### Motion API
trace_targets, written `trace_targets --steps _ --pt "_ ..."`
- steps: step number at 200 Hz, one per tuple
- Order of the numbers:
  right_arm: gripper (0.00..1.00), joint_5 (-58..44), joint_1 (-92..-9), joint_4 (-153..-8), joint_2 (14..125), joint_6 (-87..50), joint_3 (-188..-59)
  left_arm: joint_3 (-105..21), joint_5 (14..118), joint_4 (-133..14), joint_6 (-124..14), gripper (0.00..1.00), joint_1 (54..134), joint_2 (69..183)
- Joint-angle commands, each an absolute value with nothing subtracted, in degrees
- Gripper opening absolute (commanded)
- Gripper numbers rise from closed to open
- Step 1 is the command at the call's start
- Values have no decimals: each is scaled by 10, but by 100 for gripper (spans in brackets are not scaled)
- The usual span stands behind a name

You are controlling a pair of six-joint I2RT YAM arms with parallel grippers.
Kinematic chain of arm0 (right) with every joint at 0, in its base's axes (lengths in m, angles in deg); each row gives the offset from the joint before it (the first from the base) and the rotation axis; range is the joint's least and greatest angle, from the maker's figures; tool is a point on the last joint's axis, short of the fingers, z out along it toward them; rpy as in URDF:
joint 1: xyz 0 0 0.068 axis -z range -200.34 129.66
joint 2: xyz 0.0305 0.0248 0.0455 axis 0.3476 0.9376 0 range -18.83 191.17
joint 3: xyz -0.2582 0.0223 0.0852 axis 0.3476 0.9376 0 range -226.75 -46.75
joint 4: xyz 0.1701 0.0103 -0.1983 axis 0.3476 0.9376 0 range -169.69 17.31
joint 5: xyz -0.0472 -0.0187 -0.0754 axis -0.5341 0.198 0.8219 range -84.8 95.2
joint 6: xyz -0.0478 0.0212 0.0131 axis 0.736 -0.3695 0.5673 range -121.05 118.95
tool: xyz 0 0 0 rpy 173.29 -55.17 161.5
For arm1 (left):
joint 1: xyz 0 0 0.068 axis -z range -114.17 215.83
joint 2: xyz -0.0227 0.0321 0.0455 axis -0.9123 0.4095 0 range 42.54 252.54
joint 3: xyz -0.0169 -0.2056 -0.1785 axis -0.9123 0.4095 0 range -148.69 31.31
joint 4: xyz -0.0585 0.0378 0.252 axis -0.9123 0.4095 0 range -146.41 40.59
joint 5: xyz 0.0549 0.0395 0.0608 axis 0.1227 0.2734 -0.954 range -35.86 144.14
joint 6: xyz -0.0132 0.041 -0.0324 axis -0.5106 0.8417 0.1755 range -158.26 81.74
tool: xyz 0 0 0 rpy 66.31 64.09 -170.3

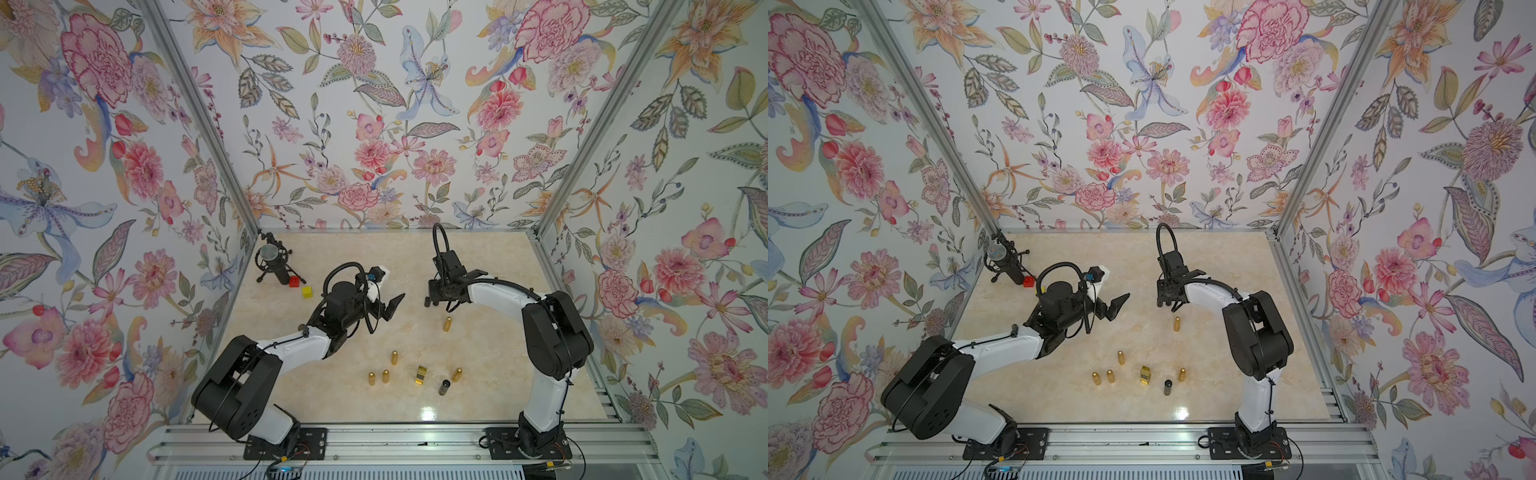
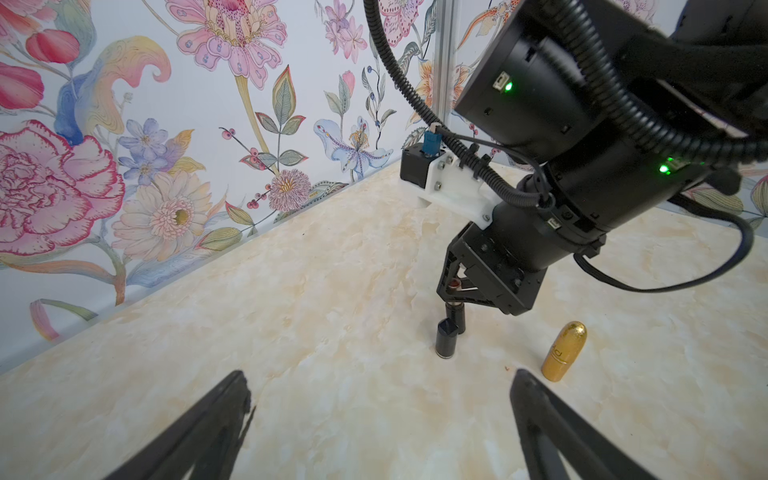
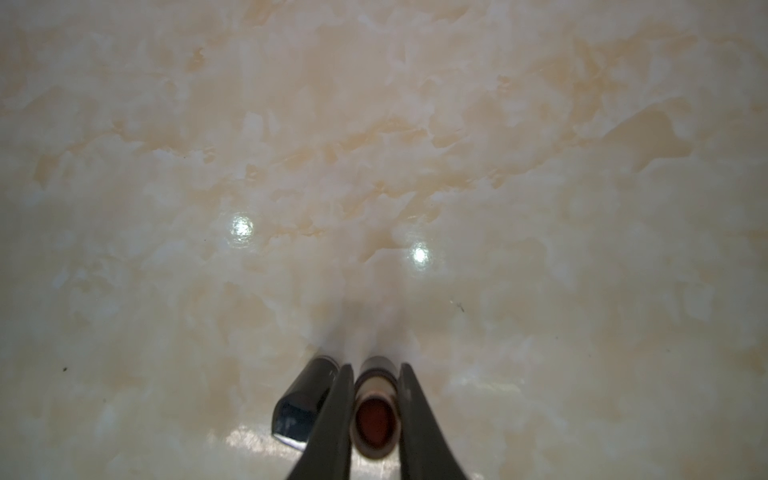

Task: Open the lipstick cap
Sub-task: Place the lipstick at the center of the board, then pick up the lipstick at the center of the board.

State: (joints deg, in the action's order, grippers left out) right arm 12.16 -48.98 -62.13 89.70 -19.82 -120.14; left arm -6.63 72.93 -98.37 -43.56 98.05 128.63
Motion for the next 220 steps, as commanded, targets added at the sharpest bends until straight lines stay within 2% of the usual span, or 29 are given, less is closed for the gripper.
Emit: trace_targets --steps 1,63,90,129,190,220 --pt "24 125 -493 -611 892 -196 -1186 -72 717 -977 -430 99 985 1287" --pt "34 121 -494 -611 878 -195 -1187 -73 719 -975 -427 99 985 1286" --pt "34 121 -494 -611 870 -199 -1187 -73 718 -974 -425 99 985 1285" --pt "41 115 -491 -605 825 -207 -1179 -72 716 -969 -422 99 986 1279" --pt "49 123 -484 -483 704 -237 -1145 -71 698 -968 -400 99 1002 1268" --pt "53 126 -508 -437 671 -262 -1123 -75 687 -970 -385 99 1021 1275"
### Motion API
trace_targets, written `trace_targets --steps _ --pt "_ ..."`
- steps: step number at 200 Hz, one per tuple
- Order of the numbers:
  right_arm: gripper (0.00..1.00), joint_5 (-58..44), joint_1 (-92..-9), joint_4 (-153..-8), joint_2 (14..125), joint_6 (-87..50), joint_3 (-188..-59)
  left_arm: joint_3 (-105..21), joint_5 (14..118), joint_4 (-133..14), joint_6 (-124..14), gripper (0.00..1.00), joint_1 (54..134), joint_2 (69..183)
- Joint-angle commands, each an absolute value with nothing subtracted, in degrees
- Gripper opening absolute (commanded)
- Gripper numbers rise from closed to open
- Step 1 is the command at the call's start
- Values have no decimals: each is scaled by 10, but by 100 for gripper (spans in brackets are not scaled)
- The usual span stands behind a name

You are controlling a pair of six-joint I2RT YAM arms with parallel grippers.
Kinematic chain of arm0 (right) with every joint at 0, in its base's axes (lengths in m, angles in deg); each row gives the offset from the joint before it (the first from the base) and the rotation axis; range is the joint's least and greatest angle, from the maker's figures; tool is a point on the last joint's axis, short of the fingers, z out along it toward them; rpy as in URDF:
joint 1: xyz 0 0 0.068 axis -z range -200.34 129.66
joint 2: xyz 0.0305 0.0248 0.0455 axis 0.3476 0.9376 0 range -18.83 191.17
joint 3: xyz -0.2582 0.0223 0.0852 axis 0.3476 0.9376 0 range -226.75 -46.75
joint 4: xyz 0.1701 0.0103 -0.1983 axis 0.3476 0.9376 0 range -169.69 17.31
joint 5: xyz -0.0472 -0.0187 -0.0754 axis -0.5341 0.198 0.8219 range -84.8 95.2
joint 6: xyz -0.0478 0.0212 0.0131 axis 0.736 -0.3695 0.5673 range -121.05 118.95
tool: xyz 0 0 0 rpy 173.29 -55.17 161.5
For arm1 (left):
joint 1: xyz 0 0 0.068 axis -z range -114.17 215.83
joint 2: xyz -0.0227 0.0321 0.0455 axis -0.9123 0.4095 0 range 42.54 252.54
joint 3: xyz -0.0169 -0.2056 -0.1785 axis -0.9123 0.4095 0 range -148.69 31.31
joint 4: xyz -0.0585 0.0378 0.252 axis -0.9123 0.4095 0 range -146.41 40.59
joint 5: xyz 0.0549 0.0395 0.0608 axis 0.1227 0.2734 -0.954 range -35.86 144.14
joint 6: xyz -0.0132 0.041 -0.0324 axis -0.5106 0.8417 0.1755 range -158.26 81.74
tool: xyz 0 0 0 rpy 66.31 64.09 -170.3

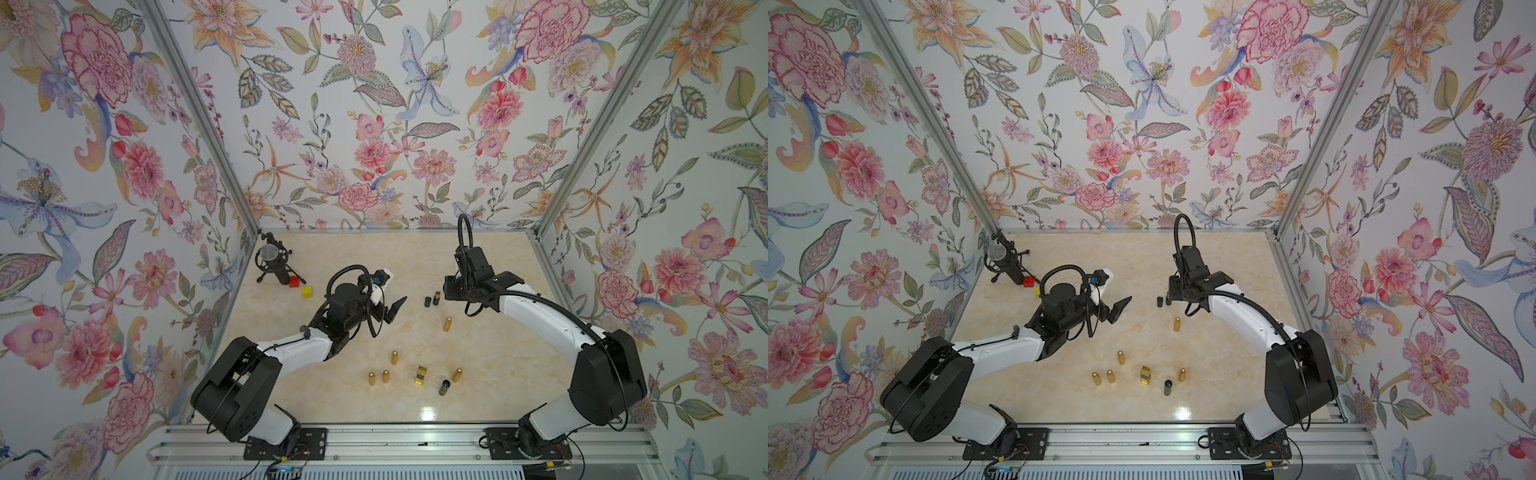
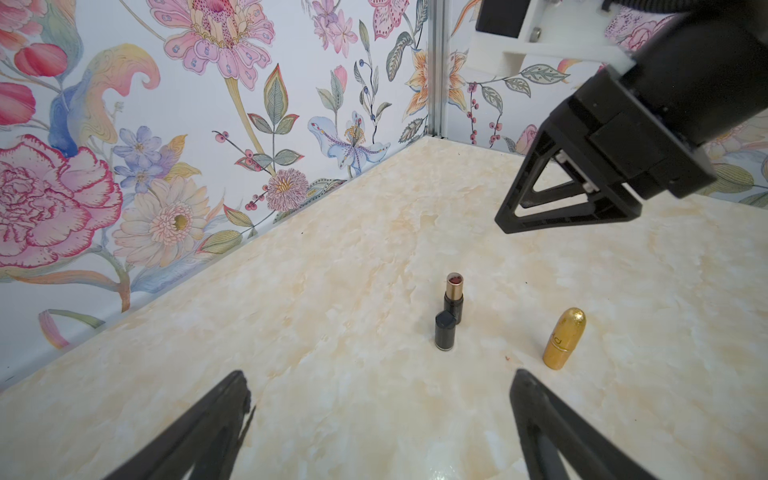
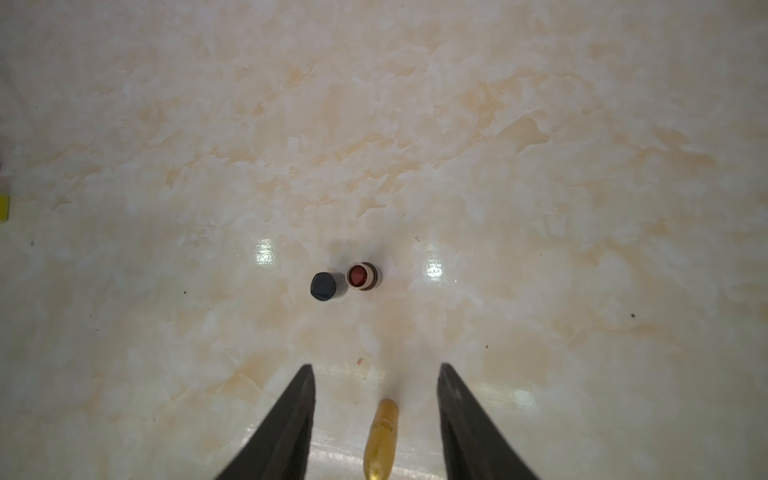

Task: Open the lipstick cap
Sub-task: Pick up the lipstick at the center of the board.

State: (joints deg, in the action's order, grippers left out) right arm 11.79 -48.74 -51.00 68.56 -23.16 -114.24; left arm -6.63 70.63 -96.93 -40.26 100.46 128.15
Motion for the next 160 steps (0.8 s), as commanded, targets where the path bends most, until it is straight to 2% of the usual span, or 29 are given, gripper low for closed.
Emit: trace_targets --steps 1,69,144,160 --pt "53 126 -509 -436 671 -262 -1122 -75 687 -970 -385 99 1022 1275" --pt "51 137 -542 -436 740 -280 -1111 -76 678 -965 -380 99 1033 1277" --pt "33 136 -537 -449 776 -272 -1100 -76 679 -967 -379 99 1033 1283" --pt "32 137 -537 -450 781 -269 -1102 -75 678 -967 -378 99 1033 1283"
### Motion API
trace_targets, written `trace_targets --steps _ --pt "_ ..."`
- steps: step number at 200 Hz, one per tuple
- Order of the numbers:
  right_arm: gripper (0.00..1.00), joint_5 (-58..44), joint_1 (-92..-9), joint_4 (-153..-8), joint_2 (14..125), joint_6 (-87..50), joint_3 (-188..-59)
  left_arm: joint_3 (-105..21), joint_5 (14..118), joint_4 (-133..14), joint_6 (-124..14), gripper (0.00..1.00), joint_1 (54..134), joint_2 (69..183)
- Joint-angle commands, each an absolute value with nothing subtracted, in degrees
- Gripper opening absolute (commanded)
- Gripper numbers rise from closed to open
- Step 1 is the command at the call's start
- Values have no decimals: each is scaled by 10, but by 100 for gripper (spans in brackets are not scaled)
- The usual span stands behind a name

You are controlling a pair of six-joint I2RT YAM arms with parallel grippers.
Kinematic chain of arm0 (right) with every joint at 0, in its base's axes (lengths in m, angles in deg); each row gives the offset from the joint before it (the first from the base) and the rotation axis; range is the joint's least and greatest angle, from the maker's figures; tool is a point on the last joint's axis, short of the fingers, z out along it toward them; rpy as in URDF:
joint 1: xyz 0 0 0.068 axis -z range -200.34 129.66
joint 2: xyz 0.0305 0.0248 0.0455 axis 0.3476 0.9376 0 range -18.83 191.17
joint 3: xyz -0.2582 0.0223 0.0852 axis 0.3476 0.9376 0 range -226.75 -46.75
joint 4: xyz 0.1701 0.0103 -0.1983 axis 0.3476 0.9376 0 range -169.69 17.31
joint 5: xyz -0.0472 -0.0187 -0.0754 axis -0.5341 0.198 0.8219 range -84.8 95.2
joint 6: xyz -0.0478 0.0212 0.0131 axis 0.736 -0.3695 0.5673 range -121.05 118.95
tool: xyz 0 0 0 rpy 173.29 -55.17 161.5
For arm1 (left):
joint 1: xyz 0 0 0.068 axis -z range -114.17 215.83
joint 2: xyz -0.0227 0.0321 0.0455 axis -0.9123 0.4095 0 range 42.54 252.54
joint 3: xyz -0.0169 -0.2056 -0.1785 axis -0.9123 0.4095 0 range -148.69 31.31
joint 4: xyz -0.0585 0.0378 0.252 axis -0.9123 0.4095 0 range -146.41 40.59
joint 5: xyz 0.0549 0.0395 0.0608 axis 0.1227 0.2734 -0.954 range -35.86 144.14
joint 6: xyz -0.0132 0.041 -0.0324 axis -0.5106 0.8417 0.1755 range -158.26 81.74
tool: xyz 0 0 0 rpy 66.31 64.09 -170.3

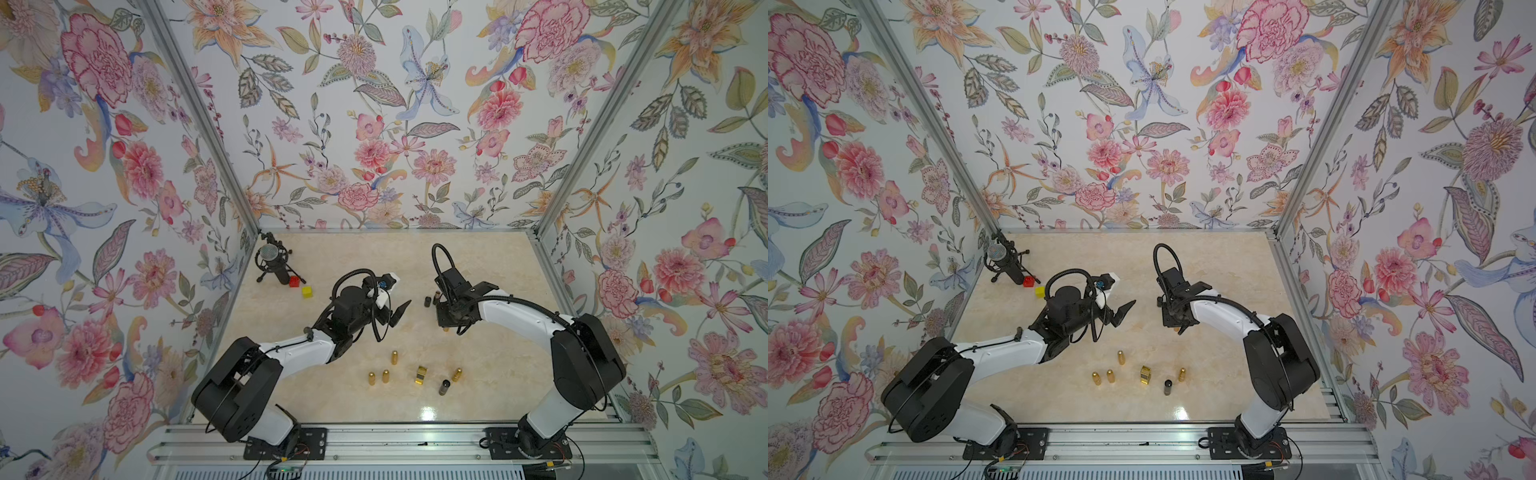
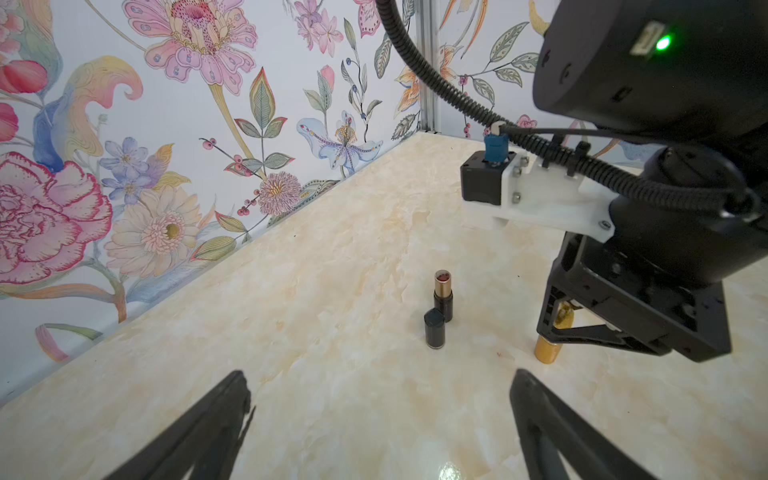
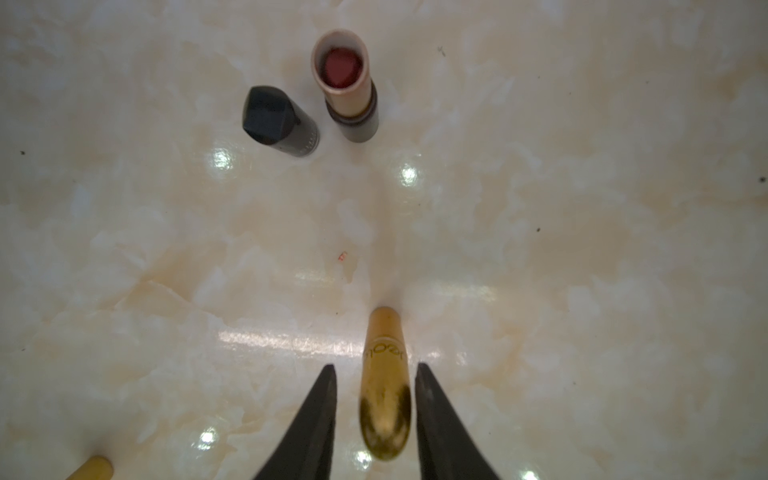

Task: Open the lipstick cap
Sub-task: Pick up the lipstick at the center of the board.

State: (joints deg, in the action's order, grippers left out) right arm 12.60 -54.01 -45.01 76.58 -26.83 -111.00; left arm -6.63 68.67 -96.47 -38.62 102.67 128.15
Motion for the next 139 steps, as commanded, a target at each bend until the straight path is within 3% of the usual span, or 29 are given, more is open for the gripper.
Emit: trace_targets --steps 1,81,139 --pt "32 136 -537 -450 782 -269 -1102 -75 678 -967 -378 99 1033 1283" --pt "18 134 -536 -449 785 -265 -1101 -73 677 -965 -377 99 1033 1282" --pt "18 103 -533 -447 758 -271 -1115 -75 690 -968 -373 99 1033 1287"
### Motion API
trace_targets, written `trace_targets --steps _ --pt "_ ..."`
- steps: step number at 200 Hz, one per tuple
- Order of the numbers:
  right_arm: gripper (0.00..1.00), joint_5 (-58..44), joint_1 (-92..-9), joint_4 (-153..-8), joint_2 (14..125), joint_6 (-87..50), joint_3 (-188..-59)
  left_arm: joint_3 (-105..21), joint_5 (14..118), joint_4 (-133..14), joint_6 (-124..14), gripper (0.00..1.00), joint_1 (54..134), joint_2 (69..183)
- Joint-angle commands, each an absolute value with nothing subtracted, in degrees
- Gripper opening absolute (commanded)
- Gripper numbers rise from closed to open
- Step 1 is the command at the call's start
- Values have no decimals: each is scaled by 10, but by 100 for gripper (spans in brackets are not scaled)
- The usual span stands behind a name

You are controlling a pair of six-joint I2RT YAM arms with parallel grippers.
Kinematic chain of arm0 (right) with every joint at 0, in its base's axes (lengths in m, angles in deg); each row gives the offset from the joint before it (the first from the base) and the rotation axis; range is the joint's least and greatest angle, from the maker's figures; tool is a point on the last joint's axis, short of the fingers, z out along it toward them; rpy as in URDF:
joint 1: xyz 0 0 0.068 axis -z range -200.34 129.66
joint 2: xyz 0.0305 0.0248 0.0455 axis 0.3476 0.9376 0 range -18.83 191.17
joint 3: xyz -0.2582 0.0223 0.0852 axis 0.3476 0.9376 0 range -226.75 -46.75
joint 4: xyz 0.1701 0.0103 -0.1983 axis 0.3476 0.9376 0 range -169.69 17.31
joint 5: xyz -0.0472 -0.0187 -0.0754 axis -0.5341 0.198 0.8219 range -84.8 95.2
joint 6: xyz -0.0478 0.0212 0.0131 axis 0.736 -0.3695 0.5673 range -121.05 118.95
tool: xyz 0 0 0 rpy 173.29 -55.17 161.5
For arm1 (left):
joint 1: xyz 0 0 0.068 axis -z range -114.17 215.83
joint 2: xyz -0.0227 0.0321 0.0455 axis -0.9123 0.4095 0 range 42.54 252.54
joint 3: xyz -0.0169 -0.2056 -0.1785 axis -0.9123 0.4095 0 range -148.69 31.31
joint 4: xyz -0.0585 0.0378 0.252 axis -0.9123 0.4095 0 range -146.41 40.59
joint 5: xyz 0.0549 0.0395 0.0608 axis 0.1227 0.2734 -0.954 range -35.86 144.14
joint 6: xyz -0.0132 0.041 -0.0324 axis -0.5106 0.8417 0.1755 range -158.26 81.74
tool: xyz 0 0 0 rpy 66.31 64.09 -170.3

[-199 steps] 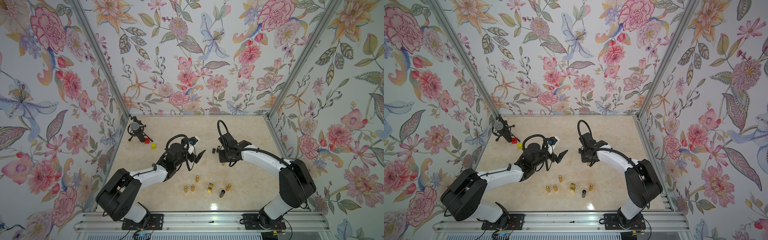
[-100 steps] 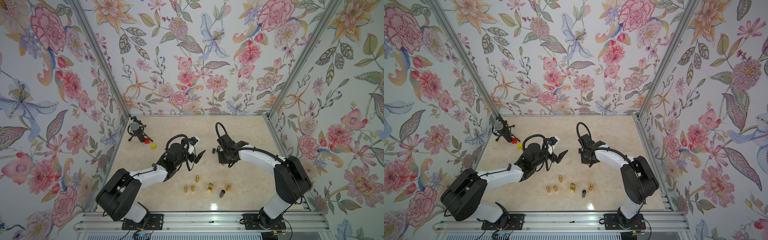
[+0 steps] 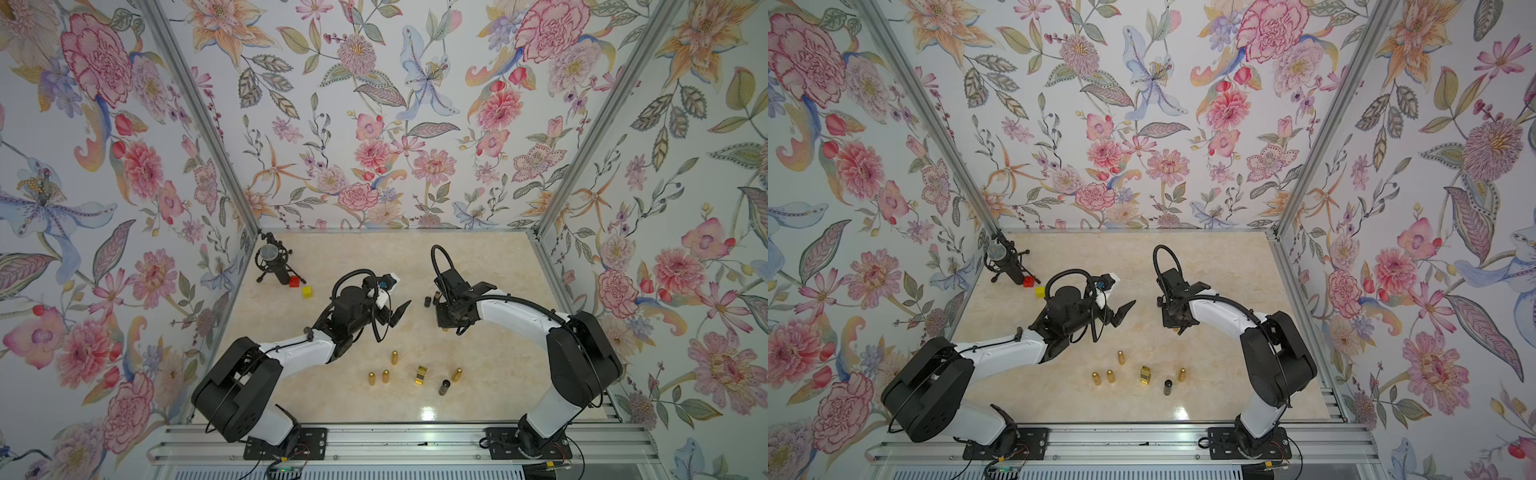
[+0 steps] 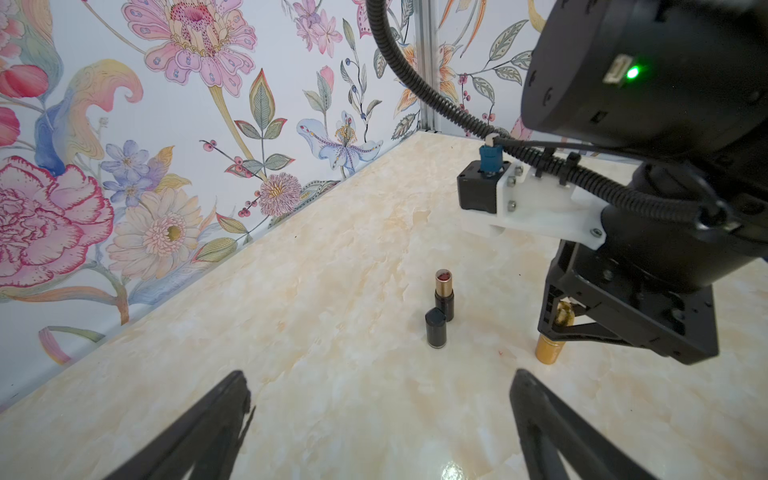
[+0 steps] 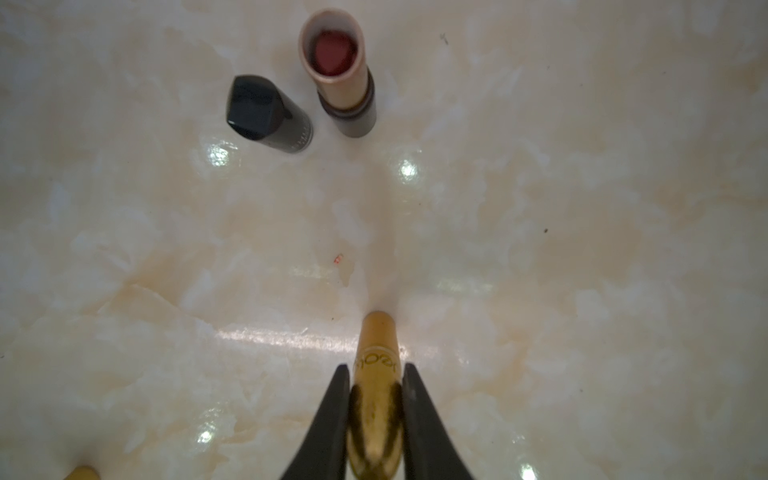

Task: Open the lipstick cap
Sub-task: Pick up the lipstick at the center of the board.

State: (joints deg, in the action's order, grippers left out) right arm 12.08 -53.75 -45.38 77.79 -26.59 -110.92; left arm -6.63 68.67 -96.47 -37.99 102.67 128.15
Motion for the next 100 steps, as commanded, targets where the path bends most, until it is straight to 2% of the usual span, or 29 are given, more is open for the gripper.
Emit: trace_targets --steps 1,78,100 --pt "18 102 -533 -447 757 -272 -1115 -75 691 -969 -373 99 1033 1287" --pt "18 10 -518 -385 706 -285 -1218 -93 779 -967 -311 99 1034 1317" --pt "18 -26 -520 -373 708 -290 -1256 -119 795 -932 -284 95 1045 1343"
